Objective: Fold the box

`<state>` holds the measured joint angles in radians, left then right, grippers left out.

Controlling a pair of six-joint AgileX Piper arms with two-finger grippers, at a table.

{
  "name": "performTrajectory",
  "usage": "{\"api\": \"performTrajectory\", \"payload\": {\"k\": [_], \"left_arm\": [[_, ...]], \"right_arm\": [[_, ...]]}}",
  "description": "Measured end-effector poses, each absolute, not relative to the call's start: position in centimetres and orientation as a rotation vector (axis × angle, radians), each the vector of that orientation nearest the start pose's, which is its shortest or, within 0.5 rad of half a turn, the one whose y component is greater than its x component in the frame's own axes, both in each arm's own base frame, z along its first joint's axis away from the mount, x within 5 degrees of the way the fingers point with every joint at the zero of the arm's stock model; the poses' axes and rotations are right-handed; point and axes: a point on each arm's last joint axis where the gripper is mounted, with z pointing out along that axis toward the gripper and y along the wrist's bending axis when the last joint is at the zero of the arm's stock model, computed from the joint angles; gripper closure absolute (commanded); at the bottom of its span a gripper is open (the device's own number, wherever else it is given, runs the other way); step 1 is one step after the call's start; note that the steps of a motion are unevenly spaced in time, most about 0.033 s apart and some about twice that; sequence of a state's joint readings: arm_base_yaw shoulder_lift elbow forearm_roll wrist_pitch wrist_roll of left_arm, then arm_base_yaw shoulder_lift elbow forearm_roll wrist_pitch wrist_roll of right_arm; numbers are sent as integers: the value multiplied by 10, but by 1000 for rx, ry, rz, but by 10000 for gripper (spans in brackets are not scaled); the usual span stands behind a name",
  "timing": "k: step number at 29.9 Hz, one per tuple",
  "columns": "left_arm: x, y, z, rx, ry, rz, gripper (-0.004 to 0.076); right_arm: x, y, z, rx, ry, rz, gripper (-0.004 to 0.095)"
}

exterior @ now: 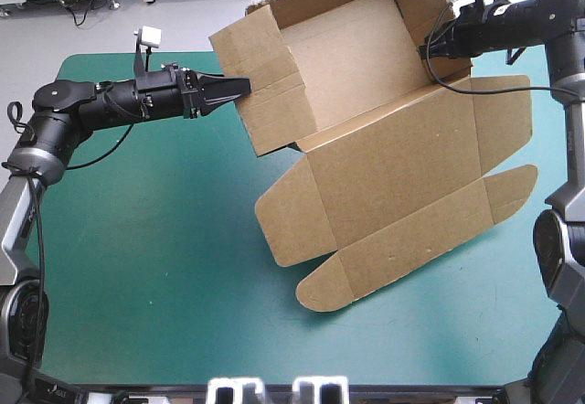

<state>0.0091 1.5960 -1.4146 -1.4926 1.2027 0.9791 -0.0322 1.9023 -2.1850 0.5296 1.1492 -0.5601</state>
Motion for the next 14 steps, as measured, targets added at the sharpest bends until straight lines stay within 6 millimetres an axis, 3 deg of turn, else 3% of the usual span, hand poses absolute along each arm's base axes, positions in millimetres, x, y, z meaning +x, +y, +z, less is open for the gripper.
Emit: {"api": "performTrajectory", "payload": {"k": [6, 14], "left_arm": [[331, -88, 396, 499, 1888, -1297, 269], [341, -99, 415, 350, 2050, -1041, 274]], "right_arm": [[418, 45, 435, -581, 2138, 308, 931], [426, 53, 430, -547, 2123, 266, 930]]}}
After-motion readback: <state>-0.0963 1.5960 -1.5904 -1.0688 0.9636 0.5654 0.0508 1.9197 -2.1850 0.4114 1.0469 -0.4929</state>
